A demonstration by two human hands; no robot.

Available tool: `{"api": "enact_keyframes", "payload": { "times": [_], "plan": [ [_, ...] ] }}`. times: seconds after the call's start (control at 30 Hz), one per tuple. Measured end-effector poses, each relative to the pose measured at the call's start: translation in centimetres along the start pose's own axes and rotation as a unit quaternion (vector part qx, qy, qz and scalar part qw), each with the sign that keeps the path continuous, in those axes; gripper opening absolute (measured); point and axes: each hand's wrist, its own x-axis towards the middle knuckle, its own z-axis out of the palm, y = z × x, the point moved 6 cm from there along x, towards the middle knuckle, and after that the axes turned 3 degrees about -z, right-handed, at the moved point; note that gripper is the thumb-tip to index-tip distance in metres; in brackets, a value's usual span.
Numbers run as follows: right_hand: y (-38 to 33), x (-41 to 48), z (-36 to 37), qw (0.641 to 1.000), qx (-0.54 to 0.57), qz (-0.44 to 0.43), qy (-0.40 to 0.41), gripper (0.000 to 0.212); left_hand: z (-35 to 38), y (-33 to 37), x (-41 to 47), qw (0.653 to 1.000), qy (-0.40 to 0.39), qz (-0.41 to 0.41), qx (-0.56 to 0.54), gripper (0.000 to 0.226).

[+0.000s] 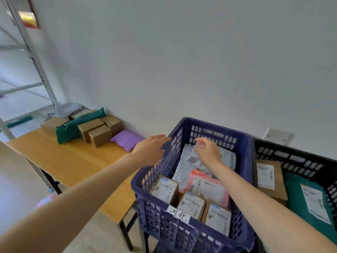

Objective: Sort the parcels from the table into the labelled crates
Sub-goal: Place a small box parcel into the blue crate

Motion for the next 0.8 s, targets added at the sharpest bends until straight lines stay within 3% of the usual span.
{"api": "enact_keyframes", "payload": {
  "times": [0.33, 0.8],
  "plan": [
    [-8.8, 4.2, 15.2, 0.998, 0.045, -0.017, -0.038, 0.034, -2.0, -17.8, -2.2, 0.993, 0.020, -0.103, -0.061, 0.051],
    [-11.7, 8.5, 35.0, 0.992, 0.043, 0.017, -0.120, 0.033, 1.4, -35.6, -5.4, 0.966, 0.017, -0.222, -0.128, 0.053]
  ]
}}
